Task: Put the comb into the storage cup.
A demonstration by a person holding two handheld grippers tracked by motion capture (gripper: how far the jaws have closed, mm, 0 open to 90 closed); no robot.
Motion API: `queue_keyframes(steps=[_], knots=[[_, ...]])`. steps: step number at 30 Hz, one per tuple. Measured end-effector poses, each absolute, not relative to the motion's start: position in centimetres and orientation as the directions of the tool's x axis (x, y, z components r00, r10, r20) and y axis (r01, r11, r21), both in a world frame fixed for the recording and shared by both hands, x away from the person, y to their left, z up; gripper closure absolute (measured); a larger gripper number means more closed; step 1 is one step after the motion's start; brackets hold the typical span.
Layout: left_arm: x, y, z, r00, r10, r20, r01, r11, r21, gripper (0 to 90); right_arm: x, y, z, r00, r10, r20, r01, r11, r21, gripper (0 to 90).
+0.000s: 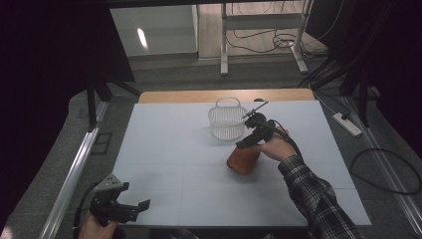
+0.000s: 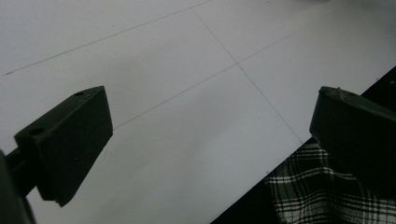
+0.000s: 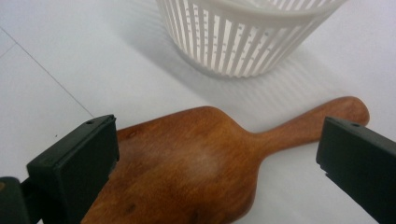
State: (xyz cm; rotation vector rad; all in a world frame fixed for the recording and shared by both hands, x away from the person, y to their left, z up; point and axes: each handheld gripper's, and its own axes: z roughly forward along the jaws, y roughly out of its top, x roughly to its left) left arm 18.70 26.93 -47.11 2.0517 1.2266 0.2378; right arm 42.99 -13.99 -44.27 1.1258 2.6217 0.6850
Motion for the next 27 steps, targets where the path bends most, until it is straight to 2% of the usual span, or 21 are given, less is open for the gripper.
queue_keyframes(steps=[13,16,17,21,22,23,25,27], knots=[[18.7,27.0,-47.1,0.526,0.826,-0.202,0.694,-0.280,0.663,0.3,43.9,-12.6,-45.0,-0.689,0.724,-0.018,0.638,0.619,0.458,0.0],[18.7,27.0,-47.1,0.527,0.826,-0.202,0.694,-0.280,0.663,0.3,44.0,-12.5,-45.1,-0.689,0.725,-0.017,0.640,0.619,0.454,2.6],[18.7,27.0,-47.1,0.527,0.825,-0.203,0.694,-0.280,0.663,0.3,44.0,-12.5,-45.1,-0.698,0.716,-0.014,0.633,0.626,0.455,12.8],[18.7,27.0,-47.1,0.528,0.825,-0.202,0.694,-0.281,0.663,0.3,44.0,-12.5,-45.0,-0.711,0.703,-0.002,0.628,0.637,0.447,35.7],[18.7,27.0,-47.1,0.528,0.825,-0.202,0.694,-0.281,0.663,0.3,44.0,-12.5,-45.0,-0.711,0.703,-0.002,0.628,0.637,0.447,35.7],[18.7,27.0,-47.1,0.528,0.825,-0.202,0.694,-0.282,0.663,0.3,44.0,-12.4,-45.0,-0.714,0.700,0.003,0.628,0.638,0.446,40.0],[18.7,27.0,-47.1,0.530,0.824,-0.200,0.692,-0.284,0.663,0.3,44.1,-12.4,-45.0,-0.727,0.687,0.014,0.620,0.647,0.444,52.8],[18.7,27.0,-47.1,0.528,0.824,-0.203,0.694,-0.281,0.663,0.3,44.1,-12.3,-45.1,-0.736,0.677,0.023,0.616,0.655,0.438,62.0]])
